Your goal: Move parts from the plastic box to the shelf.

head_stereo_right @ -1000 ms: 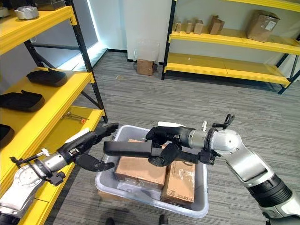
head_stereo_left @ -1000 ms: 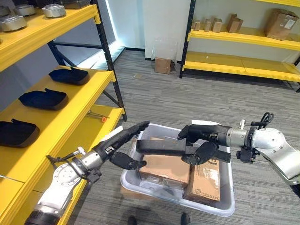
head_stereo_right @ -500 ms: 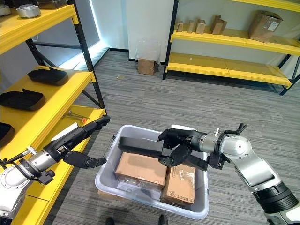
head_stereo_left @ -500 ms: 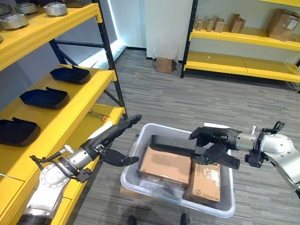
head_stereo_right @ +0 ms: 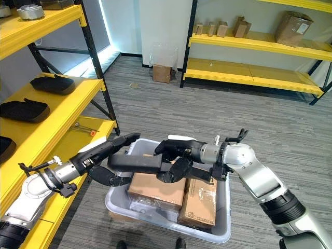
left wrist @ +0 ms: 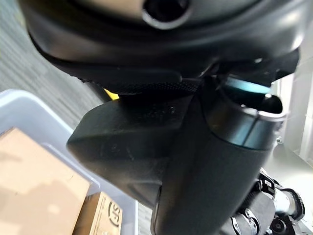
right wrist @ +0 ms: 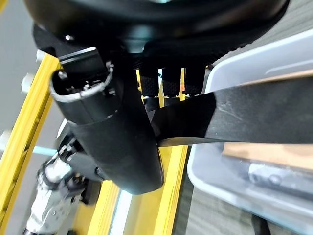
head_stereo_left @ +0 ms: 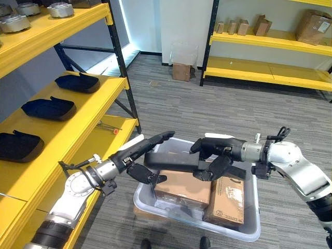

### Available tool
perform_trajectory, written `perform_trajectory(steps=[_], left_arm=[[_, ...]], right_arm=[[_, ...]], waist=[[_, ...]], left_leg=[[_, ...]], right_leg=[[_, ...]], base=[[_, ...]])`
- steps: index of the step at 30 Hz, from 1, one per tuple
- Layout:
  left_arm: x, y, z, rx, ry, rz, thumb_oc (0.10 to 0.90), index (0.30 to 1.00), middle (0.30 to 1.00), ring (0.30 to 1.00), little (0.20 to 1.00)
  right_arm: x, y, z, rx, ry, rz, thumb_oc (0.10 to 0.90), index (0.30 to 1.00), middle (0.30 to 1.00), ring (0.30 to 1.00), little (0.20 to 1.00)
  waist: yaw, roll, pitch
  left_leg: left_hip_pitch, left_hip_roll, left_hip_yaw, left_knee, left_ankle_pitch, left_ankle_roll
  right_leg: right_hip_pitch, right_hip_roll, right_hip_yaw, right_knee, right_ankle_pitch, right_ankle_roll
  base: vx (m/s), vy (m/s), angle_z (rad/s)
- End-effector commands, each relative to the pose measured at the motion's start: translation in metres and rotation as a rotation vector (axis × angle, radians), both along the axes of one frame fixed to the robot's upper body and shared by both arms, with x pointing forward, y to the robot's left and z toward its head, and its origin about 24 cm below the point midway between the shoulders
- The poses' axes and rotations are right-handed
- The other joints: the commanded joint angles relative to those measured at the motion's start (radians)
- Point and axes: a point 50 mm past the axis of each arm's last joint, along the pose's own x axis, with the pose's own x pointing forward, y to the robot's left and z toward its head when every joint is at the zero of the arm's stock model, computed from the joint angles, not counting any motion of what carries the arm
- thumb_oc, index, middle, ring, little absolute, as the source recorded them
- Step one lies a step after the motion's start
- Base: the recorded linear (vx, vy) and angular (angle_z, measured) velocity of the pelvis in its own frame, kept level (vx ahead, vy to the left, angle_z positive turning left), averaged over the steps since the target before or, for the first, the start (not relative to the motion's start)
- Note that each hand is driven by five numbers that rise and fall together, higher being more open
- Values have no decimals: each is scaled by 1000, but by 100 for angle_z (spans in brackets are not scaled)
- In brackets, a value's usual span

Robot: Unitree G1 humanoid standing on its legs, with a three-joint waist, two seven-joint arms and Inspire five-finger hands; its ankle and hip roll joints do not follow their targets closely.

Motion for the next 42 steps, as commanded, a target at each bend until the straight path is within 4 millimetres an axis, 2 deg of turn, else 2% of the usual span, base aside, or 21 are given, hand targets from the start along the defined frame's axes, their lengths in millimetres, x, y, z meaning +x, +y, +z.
perform_trajectory(steps=[1,8,14,16,23,24,25,26,30,35,42], left_arm=[[16,-35,33,-82,-169,-131,900,1000,1000,1000,1000],[18,-42,19,-123,-87,-112,900,1000,1000,1000,1000],[16,-47,5,-103,-23,-106,900,1000,1000,1000,1000],[14,-50,-6,-123,46,-105,900,1000,1000,1000,1000],[7,-54,-17,-131,119,-130,900,1000,1000,1000,1000],[6,-55,-19,-133,137,-139,627,618,618,618,618],[5,-56,-19,-138,135,-146,457,380,380,380,380],[5,-58,-19,-148,140,-156,400,300,300,300,300],[1,-65,-15,-165,125,-214,400,300,300,300,300],[-2,-76,-7,-294,172,-301,400,300,300,300,300],[-5,-87,-10,-361,212,-313,400,300,300,300,300]], right_arm=[[-13,49,81,181,-331,260,400,300,300,300,300],[-17,59,80,181,-332,285,400,300,300,300,300],[-17,60,80,186,-340,285,400,300,300,300,300],[-18,60,81,184,-336,289,400,300,300,300,300],[-17,58,80,182,-341,278,400,300,300,300,300],[-18,58,81,182,-346,279,400,300,300,300,300],[-18,58,81,184,-349,280,400,300,300,300,300],[-18,58,81,187,-350,281,400,300,300,300,300],[-19,59,83,198,-361,274,400,300,300,300,300],[-18,59,83,215,-376,263,400,300,300,300,300],[-17,60,83,266,-347,241,400,300,300,300,300]], waist=[[-7,-15,-42],[-7,-12,-38],[-7,-10,-38],[-10,-8,-36],[-11,-3,-36],[-11,-3,-34],[-11,-3,-33],[-11,-2,-33],[-15,-1,-35],[-18,-1,-35],[-23,-4,-37]], left_leg=[[63,50,49,-4,-93,-21],[65,51,48,-4,-93,-20],[66,52,47,-4,-92,-20],[66,51,47,-4,-92,-20],[68,52,51,-4,-92,-19],[67,52,51,-4,-92,-19],[67,52,51,-4,-91,-19],[67,51,51,-4,-92,-18],[69,49,52,-4,-93,-16],[72,47,53,-4,-96,-15],[76,47,55,-4,-100,-13]], right_leg=[[23,-46,-27,10,-58,45],[22,-47,-23,15,-61,42],[21,-47,-23,18,-62,42],[20,-45,-21,21,-66,40],[20,-45,-21,23,-69,39],[19,-45,-21,25,-69,39],[18,-46,-21,26,-70,39],[18,-45,-21,26,-70,39],[18,-45,-17,28,-70,38],[18,-46,-13,32,-72,38],[19,-46,-10,34,-72,38]], base=[[13,19,-4],[0,0,0],[0,0,0],[0,0,0],[0,0,0],[0,0,0],[0,0,0],[0,0,0],[0,0,0],[0,0,0],[0,0,0]])
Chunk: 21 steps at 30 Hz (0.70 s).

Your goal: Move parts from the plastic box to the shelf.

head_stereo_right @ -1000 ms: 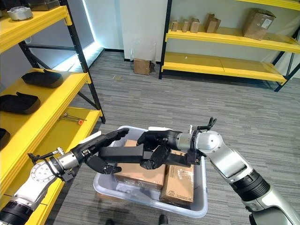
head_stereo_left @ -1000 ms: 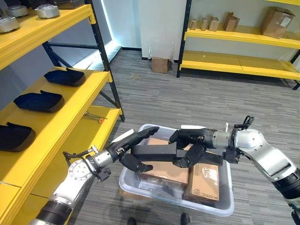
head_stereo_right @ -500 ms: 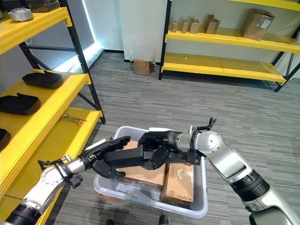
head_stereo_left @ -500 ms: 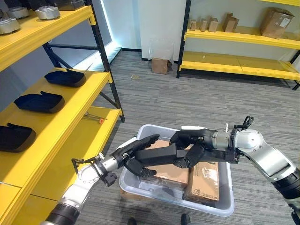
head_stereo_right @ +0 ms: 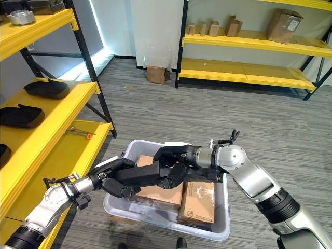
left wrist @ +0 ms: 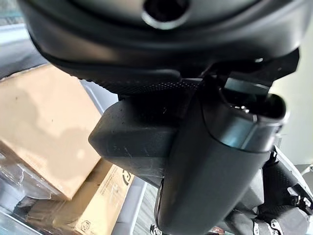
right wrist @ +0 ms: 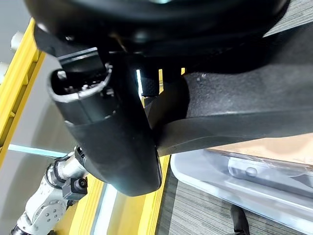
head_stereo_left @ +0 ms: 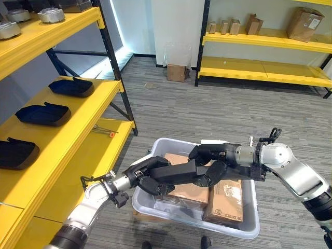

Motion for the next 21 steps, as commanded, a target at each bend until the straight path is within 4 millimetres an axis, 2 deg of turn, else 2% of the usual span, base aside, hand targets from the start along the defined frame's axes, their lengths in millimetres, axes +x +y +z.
perform_trajectory(steps=[1,11,12,13,14,18,21], left_arm=[[1,-72,37,-304,-136,-279,400,300,300,300,300],[-4,-64,28,-296,-132,-204,400,300,300,300,300],[-4,-63,29,-292,-141,-201,400,300,300,300,300],[-5,-62,29,-292,-145,-198,400,300,300,300,300],[-5,-62,29,-292,-145,-199,400,300,300,300,300],[-5,-61,30,-287,-150,-198,400,300,300,300,300],[-4,-59,29,-280,-151,-189,400,300,300,300,300]], right_arm=[[-14,58,86,350,-337,228,400,300,300,300,300],[2,43,75,460,-295,15,400,300,300,300,300],[3,42,73,472,-279,5,512,456,456,456,456],[3,41,72,487,-270,-6,831,904,904,904,904],[3,41,72,489,-268,-7,900,1000,1000,1000,1000],[4,37,70,539,-246,-46,900,1000,1000,1000,1000],[5,34,72,660,-198,-76,900,1000,1000,1000,1000]], waist=[[-9,-11,-38],[-2,-13,-39],[-2,-13,-39],[-2,-13,-40],[-2,-13,-40],[-2,-14,-40],[-1,-14,-42]], left_leg=[[67,47,43,-4,-98,-15],[72,46,44,-4,-101,-13],[72,45,44,-4,-101,-13],[71,46,44,-4,-100,-13],[71,45,44,-4,-100,-13],[71,44,44,-4,-101,-12],[72,46,43,-4,-99,-13]], right_leg=[[19,-44,-22,33,-72,37],[24,-46,-28,28,-70,38],[24,-46,-28,27,-69,38],[24,-47,-28,27,-69,39],[24,-47,-28,27,-69,39],[24,-47,-29,25,-66,40],[27,-46,-31,20,-64,38]], base=[[0,0,0],[0,0,0],[0,0,0],[0,0,0],[0,0,0],[0,0,0],[0,0,0]])
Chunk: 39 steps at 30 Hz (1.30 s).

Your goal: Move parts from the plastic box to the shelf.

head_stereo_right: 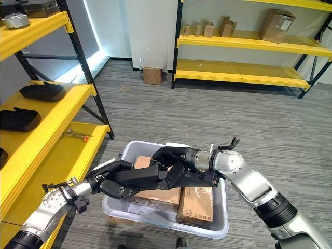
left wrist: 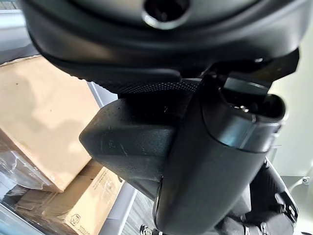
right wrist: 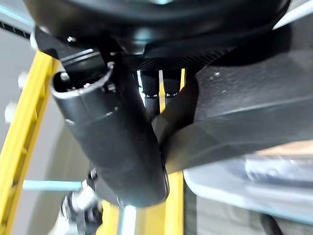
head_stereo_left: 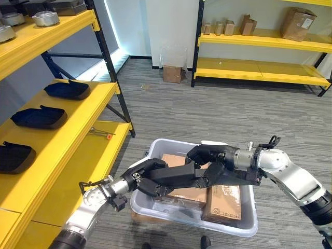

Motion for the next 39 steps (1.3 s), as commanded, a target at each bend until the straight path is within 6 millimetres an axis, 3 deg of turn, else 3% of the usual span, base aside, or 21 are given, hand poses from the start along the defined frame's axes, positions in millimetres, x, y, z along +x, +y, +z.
perform_trajectory(steps=[1,9,12,17,20,25,26,30,31,34,36,39], left_arm=[[2,-61,36,-231,-198,-230,400,300,300,300,300],[-4,-45,37,-220,-202,-211,400,300,300,300,300],[-7,-36,37,-211,-211,-183,400,300,300,300,300],[-7,-32,36,-213,-222,-148,400,300,300,300,300],[-8,-33,38,-221,-234,-138,400,300,300,300,300],[-8,-29,50,-207,-285,-96,400,300,300,300,300],[-7,-28,60,-223,-343,-78,400,300,300,300,300],[-7,-26,84,-294,-439,-60,400,300,300,300,300],[-6,-28,94,-287,-483,-52,400,300,300,300,300],[-7,-30,101,-261,-540,-37,400,300,300,300,300],[-10,-28,107,-224,-599,-9,400,300,300,300,300],[-16,-19,109,-205,-645,17,400,300,300,300,300]], right_arm=[[5,32,86,524,-275,50,900,1000,1000,1000,1000],[-1,-31,87,894,-227,-80,900,1000,1000,1000,1000],[-23,-65,89,1080,-350,-107,900,1000,1000,1000,1000],[-58,-92,119,1446,-592,-30,900,1000,1000,1000,1000],[-60,-102,113,1531,-602,-149,900,1000,1000,1000,1000],[-53,-98,75,1543,-453,-283,900,1000,1000,1000,1000],[-52,-95,56,1545,-391,-339,900,1000,1000,1000,1000],[-52,-85,28,1523,-291,-351,900,1000,1000,1000,1000],[-50,-77,17,1427,-283,-375,900,1000,1000,1000,1000],[-47,-70,12,1348,-282,-354,900,1000,1000,1000,1000],[-36,-58,16,1258,-276,-292,900,1000,1000,1000,1000],[-27,-45,19,1198,-254,-236,900,1000,1000,1000,1000]], waist=[[15,-15,-43],[8,-21,-46],[-9,-26,-47],[-36,-11,-53],[-44,4,-52],[-54,24,-43],[-55,30,-34],[-42,40,-5],[-28,47,19],[-3,58,45],[42,71,78],[81,83,97]], left_leg=[[66,45,39,-4,-99,-13],[67,48,26,-4,-103,-13],[56,49,32,-4,-104,-7],[54,53,41,-4,-111,-6],[55,54,42,-4,-111,-7],[45,50,37,-4,-100,-3],[37,47,24,-4,-93,2],[12,35,-19,7,-73,10],[-8,32,-48,19,-59,9],[-39,33,-87,33,-40,0],[-76,33,-144,40,-5,-15],[-109,57,-171,31,44,-28]], right_leg=[[25,-48,-35,19,-67,40],[31,-48,-40,15,-61,48],[20,-48,-32,18,-59,54],[9,-45,-18,27,-65,54],[11,-46,-16,32,-70,53],[3,-40,-13,60,-90,42],[-3,-25,-15,94,-116,25],[-25,-2,-39,185,-173,-9],[-39,8,-64,239,-208,-32],[-56,23,-101,301,-251,-57],[-68,36,-135,370,-299,-83],[-72,35,-162,404,-312,-93]], base=[[0,0,0],[1,0,1],[-49,-33,3],[-28,-13,-11],[-1,0,-5],[-41,-21,0],[-99,-89,1],[-121,-122,13],[-211,-226,32],[-131,-176,39],[-117,-248,38],[-65,-113,46]])
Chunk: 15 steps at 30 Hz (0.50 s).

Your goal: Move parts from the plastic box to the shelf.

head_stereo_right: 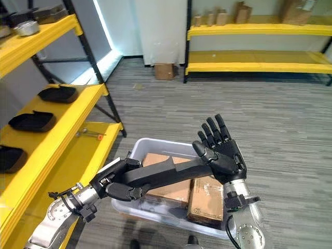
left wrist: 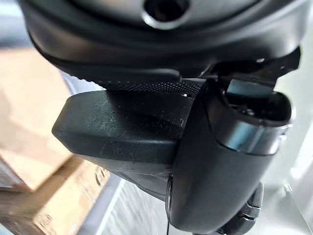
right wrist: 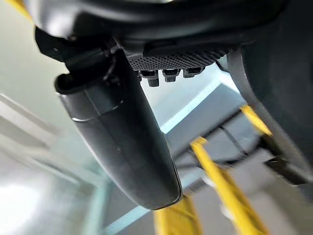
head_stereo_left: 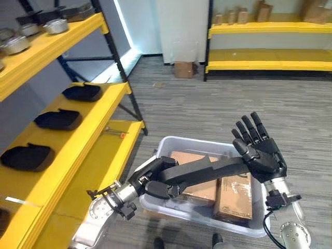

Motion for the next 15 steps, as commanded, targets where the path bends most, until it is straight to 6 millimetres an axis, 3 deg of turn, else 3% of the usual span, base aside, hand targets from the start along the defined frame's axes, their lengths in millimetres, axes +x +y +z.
perform_trajectory(steps=[1,2,4,5,6,10,11,13,15], left_arm=[[6,5,83,-72,-491,1,400,300,300,300,300],[2,9,82,-74,-501,-28,400,300,300,300,300],[2,9,81,-74,-501,-31,400,300,300,300,300],[2,7,81,-76,-508,-61,400,300,300,300,300],[2,7,81,-71,-512,-57,400,300,300,300,300],[0,3,86,-83,-533,-64,400,300,300,300,300],[1,1,90,-84,-558,-58,400,300,300,300,300],[3,-1,91,-77,-571,-49,400,300,300,300,300],[5,-2,94,-74,-587,-48,400,300,300,300,300]], right_arm=[[13,25,59,-56,-328,118,900,1000,1000,1000,1000],[15,28,54,-55,-304,97,900,1000,1000,1000,1000],[14,29,52,-49,-293,99,900,1000,1000,1000,1000],[10,24,45,-36,-262,52,900,1000,1000,1000,1000],[10,23,42,-40,-241,35,900,1000,1000,1000,1000],[11,15,39,-71,-229,-6,900,1000,1000,1000,1000],[12,12,40,-84,-226,-18,900,1000,1000,1000,1000],[13,10,41,-101,-229,-21,900,1000,1000,1000,1000],[14,9,42,-97,-237,-9,900,1000,1000,1000,1000]], waist=[[40,-51,35],[39,-46,38],[34,-45,36],[11,-54,22],[4,-60,16],[-8,-92,1],[-15,-105,-11],[-21,-104,-24],[-30,-91,-46]], left_leg=[[18,38,-9,-39,31,-17],[1,77,104,-53,73,-29],[-4,86,141,-56,84,-32],[-2,109,254,-4,89,-56],[-3,115,276,27,75,-56],[18,105,300,195,-2,-35],[49,92,298,275,-17,-35],[78,76,288,282,-32,-32],[133,40,282,171,-69,-14]], right_leg=[[117,29,-75,44,-119,-46],[133,11,-135,60,-135,-46],[138,7,-156,59,-135,-45],[154,-7,-201,42,-143,-37],[155,-11,-216,32,-136,-38],[144,-36,-236,-4,-95,-38],[136,-48,-242,-43,-58,-35],[127,-48,-239,-58,-41,-32],[107,-50,-231,-74,-15,-9]], base=[[-112,-60,59],[-107,-43,63],[-125,-38,121],[-194,-24,167],[-205,-21,166],[-215,99,84],[-216,189,52],[-166,223,40],[-118,327,43]])
